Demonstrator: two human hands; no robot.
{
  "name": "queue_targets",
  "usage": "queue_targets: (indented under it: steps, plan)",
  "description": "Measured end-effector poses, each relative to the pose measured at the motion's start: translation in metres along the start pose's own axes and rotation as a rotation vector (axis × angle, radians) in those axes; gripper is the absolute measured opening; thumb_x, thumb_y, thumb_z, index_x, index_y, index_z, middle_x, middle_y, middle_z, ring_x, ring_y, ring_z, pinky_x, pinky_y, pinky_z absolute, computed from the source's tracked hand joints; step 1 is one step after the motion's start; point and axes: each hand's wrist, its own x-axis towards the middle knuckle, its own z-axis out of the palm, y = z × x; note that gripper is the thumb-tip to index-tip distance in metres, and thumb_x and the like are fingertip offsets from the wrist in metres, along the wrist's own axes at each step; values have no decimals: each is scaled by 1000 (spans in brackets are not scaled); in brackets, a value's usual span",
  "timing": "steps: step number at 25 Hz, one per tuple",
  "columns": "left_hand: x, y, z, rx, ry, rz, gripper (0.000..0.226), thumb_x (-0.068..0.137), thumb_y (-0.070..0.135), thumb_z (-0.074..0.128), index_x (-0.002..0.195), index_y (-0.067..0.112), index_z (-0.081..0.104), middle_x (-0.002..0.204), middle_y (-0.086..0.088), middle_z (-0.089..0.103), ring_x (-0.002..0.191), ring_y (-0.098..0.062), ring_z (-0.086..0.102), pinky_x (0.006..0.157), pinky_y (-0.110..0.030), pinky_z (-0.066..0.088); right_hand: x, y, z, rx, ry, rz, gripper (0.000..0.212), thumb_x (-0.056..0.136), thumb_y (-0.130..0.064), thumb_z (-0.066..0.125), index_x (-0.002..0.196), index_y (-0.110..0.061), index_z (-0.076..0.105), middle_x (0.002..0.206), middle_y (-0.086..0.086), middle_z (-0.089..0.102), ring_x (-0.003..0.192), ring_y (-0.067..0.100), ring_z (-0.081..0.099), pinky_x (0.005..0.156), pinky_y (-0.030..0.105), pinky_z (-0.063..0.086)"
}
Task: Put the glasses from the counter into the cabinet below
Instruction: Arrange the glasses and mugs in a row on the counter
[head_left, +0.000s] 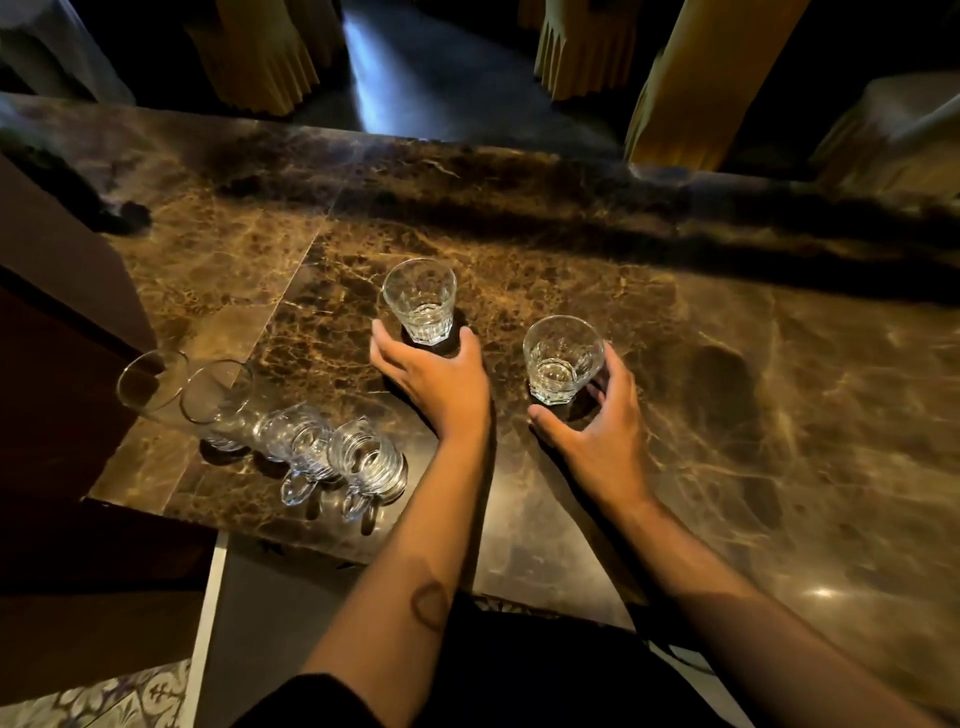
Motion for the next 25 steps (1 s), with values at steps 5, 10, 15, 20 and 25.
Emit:
queue_targets:
  steps: [5, 10, 15, 20, 25]
  plan:
    - [27, -6, 11, -2, 46, 34, 97, 75, 32, 81, 153, 12, 28, 150, -8, 40, 139, -24, 41, 114, -30, 34, 10, 4, 0, 19, -13, -47, 101, 71, -37, 87, 152, -30, 27, 151, -4, 39, 136, 10, 45, 114, 33, 42]
    - [32, -5, 13, 25, 64, 44, 82, 76, 32, 82, 144, 9, 42, 140, -8, 51, 129, -23, 50, 110, -29, 38, 15, 6, -2, 70, -27, -67, 93, 74, -30, 87, 149, -28, 33, 146, -9, 46, 131, 4, 49, 110, 19, 42]
    - [21, -7, 9, 66, 75, 67, 80, 72, 36, 82, 139, 12, 45, 136, -5, 55, 126, -21, 52, 111, -41, 43, 17, 7, -7, 103, -46, -61, 84, 75, -27, 86, 145, -28, 40, 133, -21, 47, 121, -4, 52, 97, 5, 40]
    - [-3, -16, -9, 82, 14, 59, 81, 65, 48, 80, 135, 24, 47, 129, 2, 60, 120, -17, 59, 105, -41, 50, 9, 9, -10, 103, -39, -52, 81, 73, -35, 85, 142, -29, 42, 136, -13, 54, 120, 1, 57, 101, 22, 51]
    - [-39, -23, -39, 98, -138, 52, 81, 70, 47, 83, 139, 29, 45, 134, 7, 58, 124, -12, 57, 107, -37, 49, -15, 11, -19, 87, -13, -35, 81, 70, -39, 83, 141, -34, 42, 133, -15, 57, 118, 2, 58, 101, 32, 53]
